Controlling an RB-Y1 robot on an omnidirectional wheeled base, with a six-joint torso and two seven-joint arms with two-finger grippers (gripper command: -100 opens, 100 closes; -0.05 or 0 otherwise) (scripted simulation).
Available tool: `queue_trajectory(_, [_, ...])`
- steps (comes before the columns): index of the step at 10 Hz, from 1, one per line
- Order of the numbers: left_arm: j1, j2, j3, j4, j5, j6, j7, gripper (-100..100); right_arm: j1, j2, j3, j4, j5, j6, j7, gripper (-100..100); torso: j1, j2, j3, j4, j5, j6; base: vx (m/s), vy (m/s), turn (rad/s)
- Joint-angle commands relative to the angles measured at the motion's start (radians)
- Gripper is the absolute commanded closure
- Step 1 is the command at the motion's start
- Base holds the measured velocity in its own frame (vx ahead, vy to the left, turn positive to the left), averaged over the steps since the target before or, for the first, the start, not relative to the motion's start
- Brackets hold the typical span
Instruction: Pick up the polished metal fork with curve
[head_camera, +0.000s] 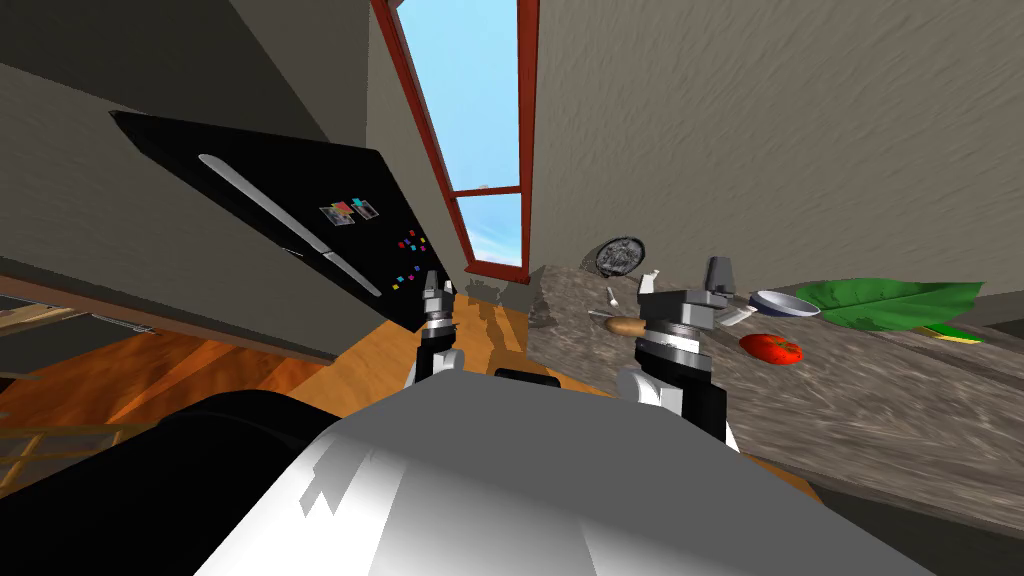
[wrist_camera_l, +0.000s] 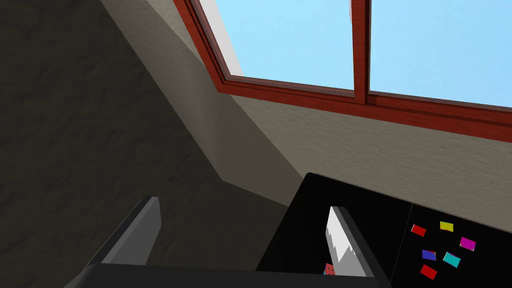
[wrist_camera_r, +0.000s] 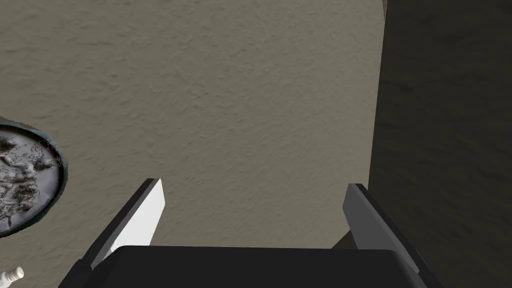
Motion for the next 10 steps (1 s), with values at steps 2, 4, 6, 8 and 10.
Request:
queue_trajectory(2, [0.000, 0.000, 0.000, 0.000, 0.000, 0.000, 0.000, 0, 0.010, -0.068, -0.002, 0.026, 0.014, -0.010, 0.017, -100, 0.000, 0.001, 0.000, 0.000, 0.000, 0.000, -0.034, 0.004, 0.042])
queue_trajectory(4, [0.000, 0.000, 0.000, 0.000, 0.000, 0.000, 0.000, 0, 0.024, -0.129, -0.006, 0.062, 0.035, -0.024, 0.042, -100, 0.000, 0.004, 0.002, 0.001, 0.000, 0.000, -0.080, 0.014, 0.071])
queue_trajectory(6, [0.000, 0.000, 0.000, 0.000, 0.000, 0.000, 0.000, 0, 0.042, -0.191, -0.013, 0.111, 0.063, -0.043, 0.076, -100, 0.001, 0.006, 0.003, 0.001, 0.000, 0.000, -0.093, 0.021, 0.100])
queue_trajectory(8, [0.000, 0.000, 0.000, 0.000, 0.000, 0.000, 0.000, 0, 0.063, -0.248, -0.020, 0.170, 0.097, -0.066, 0.116, -100, 0.000, 0.008, 0.004, 0.002, 0.000, 0.000, -0.117, 0.010, 0.095])
queue_trajectory(10, [0.000, 0.000, 0.000, 0.000, 0.000, 0.000, 0.000, 0, 0.075, -0.289, -0.024, 0.202, 0.116, -0.080, 0.138, -100, 0.001, 0.010, 0.006, 0.002, 0.000, 0.000, -0.122, 0.024, 0.088])
